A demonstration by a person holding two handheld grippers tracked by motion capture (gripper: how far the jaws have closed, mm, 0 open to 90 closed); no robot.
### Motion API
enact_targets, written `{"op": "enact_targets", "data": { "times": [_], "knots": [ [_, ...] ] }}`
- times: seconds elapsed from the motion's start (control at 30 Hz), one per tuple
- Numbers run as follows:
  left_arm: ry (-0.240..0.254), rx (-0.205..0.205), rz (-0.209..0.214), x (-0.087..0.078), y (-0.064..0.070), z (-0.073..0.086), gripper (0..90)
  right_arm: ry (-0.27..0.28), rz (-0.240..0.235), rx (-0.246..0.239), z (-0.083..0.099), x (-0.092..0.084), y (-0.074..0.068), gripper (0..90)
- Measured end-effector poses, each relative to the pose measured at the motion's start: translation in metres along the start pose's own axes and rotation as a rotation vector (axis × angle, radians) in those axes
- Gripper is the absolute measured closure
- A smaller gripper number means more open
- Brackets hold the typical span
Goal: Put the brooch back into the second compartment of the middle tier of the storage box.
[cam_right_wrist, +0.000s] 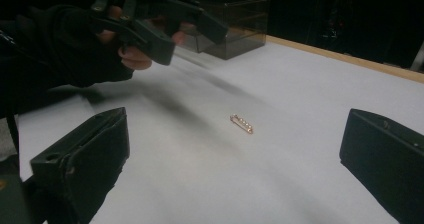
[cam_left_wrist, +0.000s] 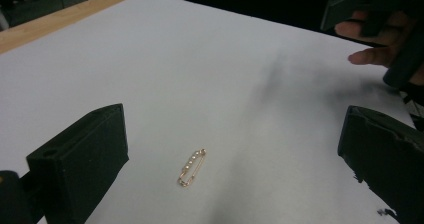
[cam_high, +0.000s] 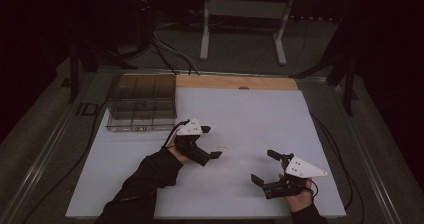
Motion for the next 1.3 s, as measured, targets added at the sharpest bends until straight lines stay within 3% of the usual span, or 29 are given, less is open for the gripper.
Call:
{"op": "enact_targets", "data": {
  "times": [0.33,0.67,0.97,1.3],
  "knots": [
    [-0.051,-0.036,0.01,0.016,-0.005,0.005,3.7,0.002,-0.003,0.003,0.0,-0.001,0.0,0.0],
    [-0.081,-0.046,0.02,0.027,-0.008,0.006,6.7,-0.004,-0.004,0.004,0.001,0.0,0.001,0.0],
    [-0.119,-0.049,-0.011,0.034,-0.011,0.011,13.6,0.003,-0.003,0.003,0.0,0.0,0.0,0.0],
    [-0.21,-0.025,-0.041,0.049,-0.01,0.017,23.9,0.002,-0.004,0.006,0.0,-0.001,0.0,0.0]
  ]
}}
Point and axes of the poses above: each handheld gripper's, and its own axes: x roughly forward along the jaws, z roughly out of its underside, y roughly to its right, the point moved 1 cm from there along x, roughly forward along the jaws, and after that the axes turned 14 degrees about -z, right-handed, at the moved point
